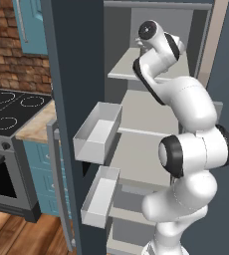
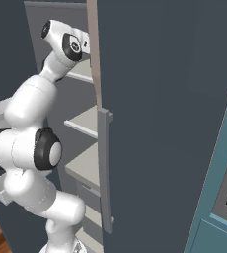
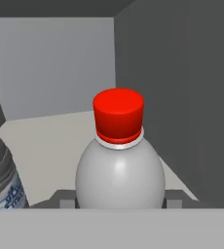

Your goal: Take the bottled waters from the counter and place them in the freezer to freeze. Close the freezer door after placing the bottles.

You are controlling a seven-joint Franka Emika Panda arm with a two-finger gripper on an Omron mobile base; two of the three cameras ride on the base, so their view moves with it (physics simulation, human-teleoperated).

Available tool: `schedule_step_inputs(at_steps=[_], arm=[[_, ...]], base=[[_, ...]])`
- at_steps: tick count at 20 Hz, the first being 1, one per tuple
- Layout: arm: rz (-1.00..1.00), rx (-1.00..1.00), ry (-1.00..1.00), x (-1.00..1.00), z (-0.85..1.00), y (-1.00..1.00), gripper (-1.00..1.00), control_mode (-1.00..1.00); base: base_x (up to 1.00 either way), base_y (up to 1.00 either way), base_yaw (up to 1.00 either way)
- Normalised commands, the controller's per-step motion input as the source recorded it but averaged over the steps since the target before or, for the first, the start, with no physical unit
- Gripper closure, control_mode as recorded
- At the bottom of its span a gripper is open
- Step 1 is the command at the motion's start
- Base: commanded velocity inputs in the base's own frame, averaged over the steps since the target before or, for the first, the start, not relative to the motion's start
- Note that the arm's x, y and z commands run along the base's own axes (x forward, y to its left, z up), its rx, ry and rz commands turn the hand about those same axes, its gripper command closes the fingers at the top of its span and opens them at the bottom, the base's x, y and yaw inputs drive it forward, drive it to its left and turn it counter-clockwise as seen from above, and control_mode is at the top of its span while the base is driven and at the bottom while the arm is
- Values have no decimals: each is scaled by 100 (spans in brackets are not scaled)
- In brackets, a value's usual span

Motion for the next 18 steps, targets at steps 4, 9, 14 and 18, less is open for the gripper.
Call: schedule_step_inputs(at_steps=[4,9,14,18], arm=[[3,0,0,14,-8,-20,100,-100],[2,0,0,8,-4,-12,100,-100],[2,3,0,0,-8,-11,100,-100],[1,0,0,0,-3,-4,100,-100]], base=[[0,0,0],[0,0,0],[0,0,0],[0,0,0]])
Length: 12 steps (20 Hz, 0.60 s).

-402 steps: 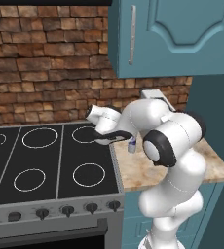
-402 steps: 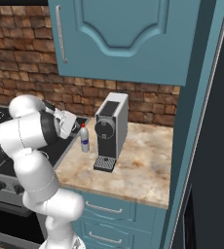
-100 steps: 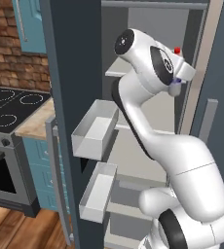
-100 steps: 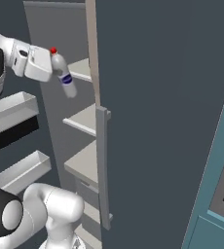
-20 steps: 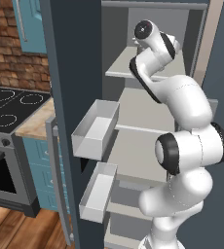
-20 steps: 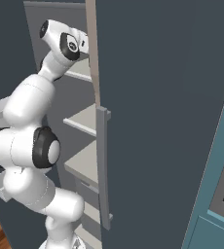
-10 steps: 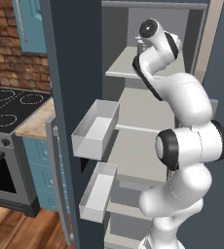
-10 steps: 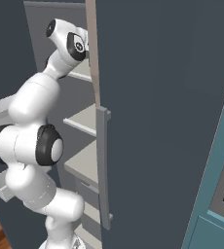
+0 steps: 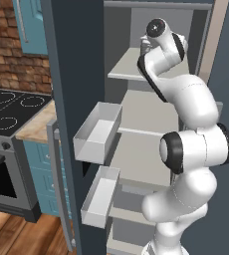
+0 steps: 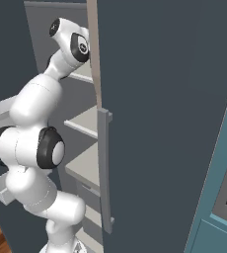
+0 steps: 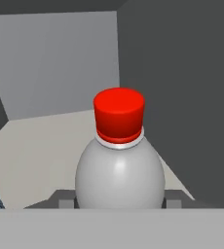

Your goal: Take the bottled waters from the counter and place them in the freezer to freeze. Close the freezer door after placing the bottles.

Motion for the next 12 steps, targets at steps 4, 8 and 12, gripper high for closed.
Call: schedule_step_inputs(at_steps=[4,8,12], arm=[[0,-1,0,0,0,0,-100,-100],[0,0,0,0,0,0,-100,-100],[0,0,0,0,0,0,-100,-100]], base=[[0,0,0],[0,0,0],[0,0,0]])
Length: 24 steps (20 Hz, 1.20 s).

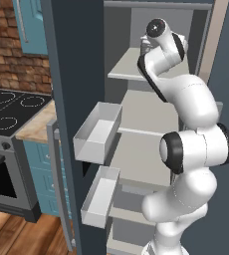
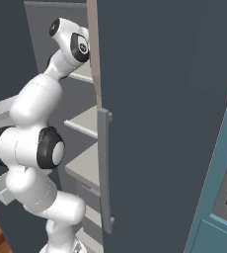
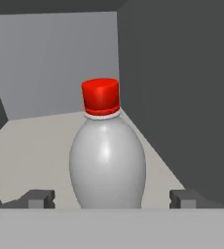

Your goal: Take the bottled waters from the counter and place them in the freezer to freeze. Close the freezer door after placing the bottles.

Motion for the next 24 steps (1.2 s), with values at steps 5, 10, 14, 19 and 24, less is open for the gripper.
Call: schedule_step_inputs(at_steps=[5,10,14,19,24], arm=[[0,0,0,0,0,0,-100,-100],[0,0,0,-8,0,0,-100,-100],[0,0,-6,-60,0,5,-100,-100],[-3,0,-11,-93,0,8,-100,-100],[-7,0,-11,-100,0,17,-100,-100]], base=[[0,0,0],[0,0,0],[0,0,0],[0,0,0],[0,0,0]])
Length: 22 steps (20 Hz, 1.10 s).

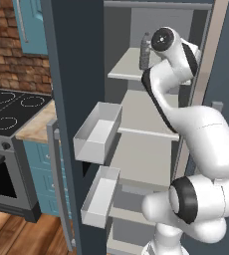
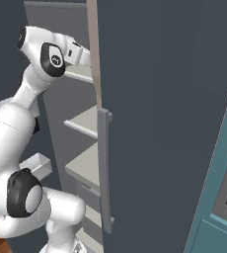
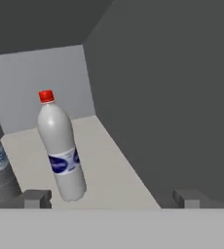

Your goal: Take the bottled waters from the counter and place them in the freezer to freeze. Close the freezer door after placing the bottles.

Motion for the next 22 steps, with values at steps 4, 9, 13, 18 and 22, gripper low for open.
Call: schedule_step_inputs(at_steps=[4,9,13,18,22], arm=[[-7,-7,-12,-100,0,36,-100,-100],[-5,-10,-14,-100,0,42,-100,-100],[-11,-1,-18,-100,-1,21,-100,-100],[-14,0,-21,-100,-5,-3,-100,-100],[-9,0,-17,-87,0,-18,-100,-100]], base=[[0,0,0],[0,0,0],[0,0,0],[0,0,0],[0,0,0]])
